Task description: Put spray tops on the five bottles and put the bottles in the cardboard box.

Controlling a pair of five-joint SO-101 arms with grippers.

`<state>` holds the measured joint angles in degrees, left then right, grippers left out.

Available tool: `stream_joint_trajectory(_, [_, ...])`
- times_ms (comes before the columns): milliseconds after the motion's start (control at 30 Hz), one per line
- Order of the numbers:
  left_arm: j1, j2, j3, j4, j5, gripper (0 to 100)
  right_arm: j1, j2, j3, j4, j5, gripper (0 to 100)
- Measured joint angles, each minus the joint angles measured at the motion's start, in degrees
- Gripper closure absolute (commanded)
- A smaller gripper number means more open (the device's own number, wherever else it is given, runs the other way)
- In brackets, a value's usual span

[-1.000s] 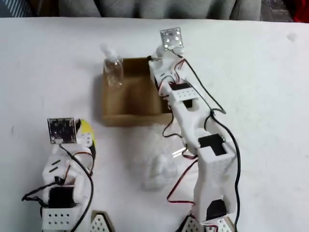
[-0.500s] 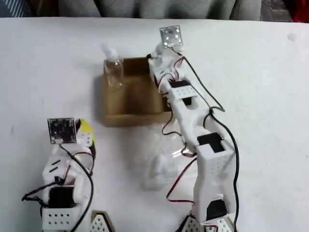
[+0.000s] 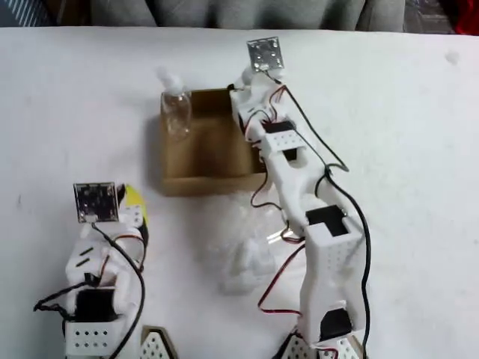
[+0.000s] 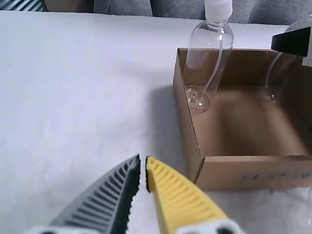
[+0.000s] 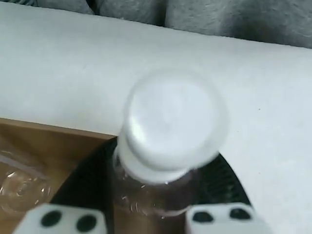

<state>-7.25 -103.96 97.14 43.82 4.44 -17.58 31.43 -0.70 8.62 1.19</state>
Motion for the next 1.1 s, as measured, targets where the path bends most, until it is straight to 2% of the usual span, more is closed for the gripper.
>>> stream_joint_trajectory(100, [-0.2,0.0,0.0,0.0,0.0,98,0.0,0.0,0.0,0.0,0.0,88.0])
stream_joint_trajectory(367, [-0.4,0.0,0.0,0.0,0.0,98,-0.2,-0.1,0.2,0.1,0.0,87.3])
stream_joint_trajectory(567, [-0.4,0.0,0.0,0.0,0.0,98,-0.3,-0.1,0.2,0.1,0.0,76.7])
stream_joint_trajectory(733, [-0.4,0.0,0.0,0.0,0.0,98,-1.1,0.4,1.0,1.1,0.0,79.8])
stream_joint_trajectory(1033, [-0.4,0.0,0.0,0.0,0.0,98,-1.1,0.4,1.0,1.1,0.0,79.4])
stream_joint_trajectory(1100, [-0.4,0.0,0.0,0.0,0.0,98,-1.1,0.4,1.0,1.1,0.0,76.5])
